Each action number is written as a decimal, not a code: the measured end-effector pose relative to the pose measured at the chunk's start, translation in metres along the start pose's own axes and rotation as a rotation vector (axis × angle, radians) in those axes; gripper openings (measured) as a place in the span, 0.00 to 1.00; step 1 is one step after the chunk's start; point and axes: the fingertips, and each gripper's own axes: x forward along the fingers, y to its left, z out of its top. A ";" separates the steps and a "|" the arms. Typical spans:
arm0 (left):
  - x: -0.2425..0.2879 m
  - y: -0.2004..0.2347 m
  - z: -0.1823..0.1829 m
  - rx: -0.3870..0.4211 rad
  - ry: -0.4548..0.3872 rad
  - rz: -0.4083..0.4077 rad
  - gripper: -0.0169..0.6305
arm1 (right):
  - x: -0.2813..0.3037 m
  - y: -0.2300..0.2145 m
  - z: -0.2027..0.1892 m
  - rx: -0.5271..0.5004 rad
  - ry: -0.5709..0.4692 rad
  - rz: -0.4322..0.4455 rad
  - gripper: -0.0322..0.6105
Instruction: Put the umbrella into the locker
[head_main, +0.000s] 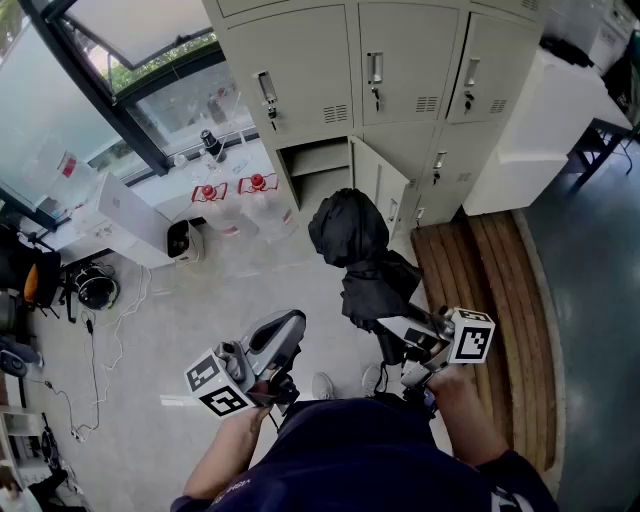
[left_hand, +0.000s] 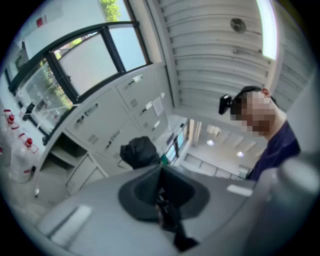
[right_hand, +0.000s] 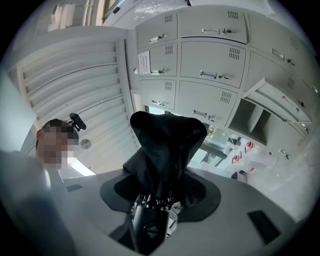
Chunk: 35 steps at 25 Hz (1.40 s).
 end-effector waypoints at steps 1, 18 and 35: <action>0.000 0.001 0.000 0.000 -0.001 0.000 0.03 | 0.000 -0.001 0.000 0.000 0.001 -0.001 0.36; 0.002 0.011 -0.017 -0.041 0.004 0.022 0.03 | -0.002 -0.014 -0.006 0.016 0.045 -0.056 0.36; 0.016 -0.007 -0.050 -0.027 -0.042 0.116 0.03 | -0.066 -0.051 0.005 0.009 0.152 -0.191 0.36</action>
